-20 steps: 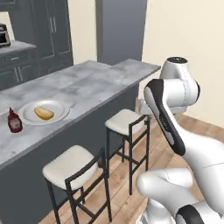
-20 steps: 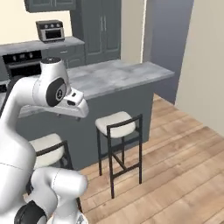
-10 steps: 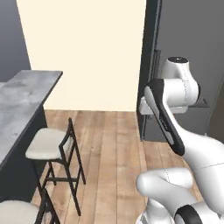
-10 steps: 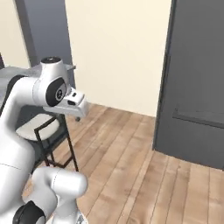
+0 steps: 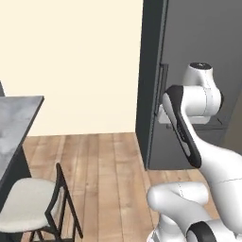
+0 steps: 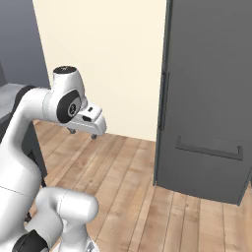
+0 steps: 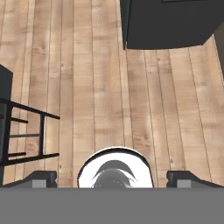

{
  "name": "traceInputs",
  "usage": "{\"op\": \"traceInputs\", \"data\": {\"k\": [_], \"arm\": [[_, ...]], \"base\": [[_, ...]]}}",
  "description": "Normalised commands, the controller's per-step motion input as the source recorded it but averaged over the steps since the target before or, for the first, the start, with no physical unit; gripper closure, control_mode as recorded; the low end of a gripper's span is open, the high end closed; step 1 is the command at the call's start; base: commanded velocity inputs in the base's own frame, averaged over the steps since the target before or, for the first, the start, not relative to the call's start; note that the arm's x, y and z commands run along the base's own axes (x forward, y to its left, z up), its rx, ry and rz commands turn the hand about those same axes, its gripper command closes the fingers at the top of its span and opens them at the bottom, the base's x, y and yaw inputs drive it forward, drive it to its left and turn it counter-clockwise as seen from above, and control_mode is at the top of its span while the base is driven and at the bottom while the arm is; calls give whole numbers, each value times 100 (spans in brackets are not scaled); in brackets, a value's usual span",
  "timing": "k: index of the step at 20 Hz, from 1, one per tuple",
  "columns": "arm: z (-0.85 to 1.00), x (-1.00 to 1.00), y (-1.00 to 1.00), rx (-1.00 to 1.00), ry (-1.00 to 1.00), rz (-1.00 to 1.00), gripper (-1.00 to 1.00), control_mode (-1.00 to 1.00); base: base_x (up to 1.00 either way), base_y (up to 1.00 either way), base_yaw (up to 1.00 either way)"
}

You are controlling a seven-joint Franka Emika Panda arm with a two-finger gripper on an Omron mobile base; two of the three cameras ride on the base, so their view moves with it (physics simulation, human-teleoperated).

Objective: Move the hot dog bun to the plate on the dining table and place the condiment next to that plate. Then navigate to the fridge and take the sausage and place it on the plate as well.

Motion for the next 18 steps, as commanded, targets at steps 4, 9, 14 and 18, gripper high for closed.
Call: {"op": "traceInputs", "data": {"k": [4,9,14,18], "arm": [[0,0,0,0,0,0,-100,100],[0,0,0,0,0,0,-100,100],[0,2,0,-1,-1,-3,-100,-100],[-5,35,-49,-9,-22,-15,-100,-100]], "base": [[100,0,-1],[94,4,-6],[42,4,-7],[0,0,0]]}}
